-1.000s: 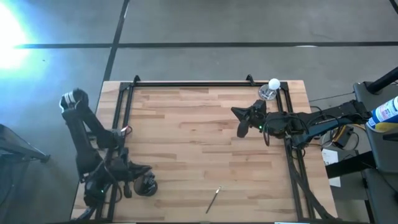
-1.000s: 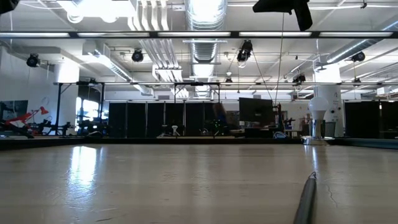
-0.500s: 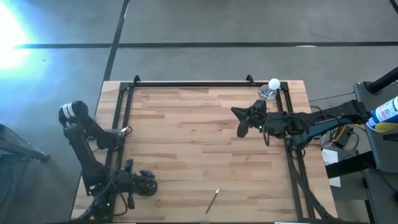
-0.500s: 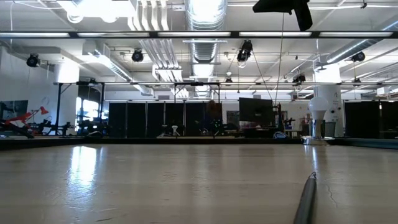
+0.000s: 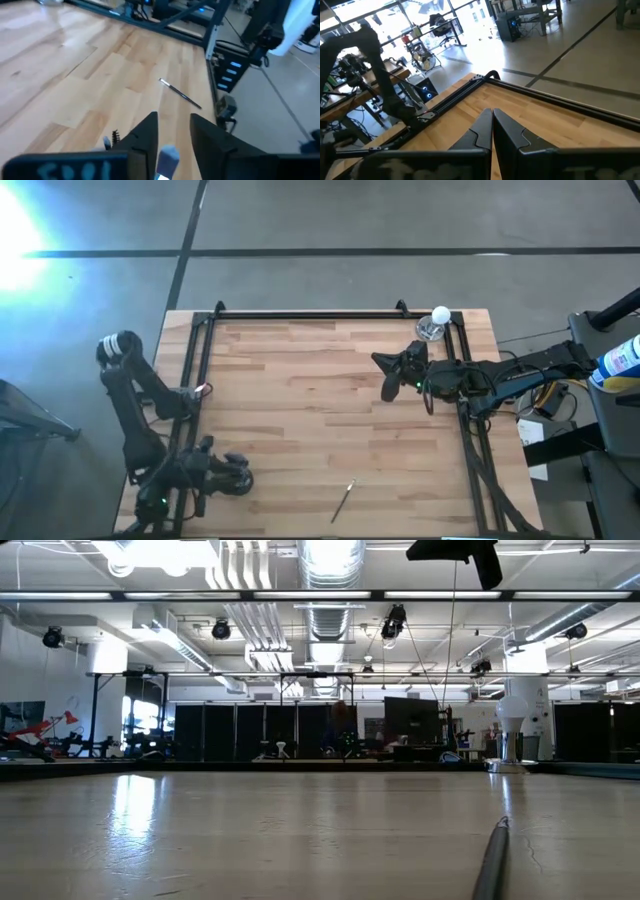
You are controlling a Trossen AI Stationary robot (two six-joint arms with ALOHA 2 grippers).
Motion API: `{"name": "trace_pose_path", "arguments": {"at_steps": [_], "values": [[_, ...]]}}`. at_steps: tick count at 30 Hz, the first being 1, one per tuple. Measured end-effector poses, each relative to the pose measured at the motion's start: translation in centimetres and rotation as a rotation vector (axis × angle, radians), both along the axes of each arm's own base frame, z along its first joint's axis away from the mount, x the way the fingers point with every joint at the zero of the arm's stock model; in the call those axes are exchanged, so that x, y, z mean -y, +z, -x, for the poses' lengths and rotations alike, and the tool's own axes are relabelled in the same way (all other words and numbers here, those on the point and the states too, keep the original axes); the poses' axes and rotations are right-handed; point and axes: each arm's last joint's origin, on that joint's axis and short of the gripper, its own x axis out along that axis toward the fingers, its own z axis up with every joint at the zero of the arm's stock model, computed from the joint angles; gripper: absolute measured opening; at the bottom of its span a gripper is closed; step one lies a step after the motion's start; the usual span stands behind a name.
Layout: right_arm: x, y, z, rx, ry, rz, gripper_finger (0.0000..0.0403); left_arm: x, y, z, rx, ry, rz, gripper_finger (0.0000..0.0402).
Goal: Pick & Place Makeup Brushes
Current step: Put the eyeshadow brush into the holder
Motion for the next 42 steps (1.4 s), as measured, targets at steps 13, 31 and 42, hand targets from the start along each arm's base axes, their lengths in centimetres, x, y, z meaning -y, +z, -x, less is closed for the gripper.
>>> {"name": "trace_pose_path", "arguments": {"at_steps": [13,31,42], "values": [[-1.5,-2.1,-2.0,-0.102,0.260,-0.057,0.0009,-6.1,5.9,-1.2,0.013,0.044,-0.022,0.0051],[-8.1,-7.3,-6.0,-0.364,0.629,-0.198,0.0009,-15.0,1.2,-12.9,0.044,-0.169,-0.093,0.0000],[-10.4,-9.5,-9.3,-0.723,0.893,-0.169,0.0057,-16.0,-0.6,-12.3,0.022,-0.044,-0.039,0.0000]]}}
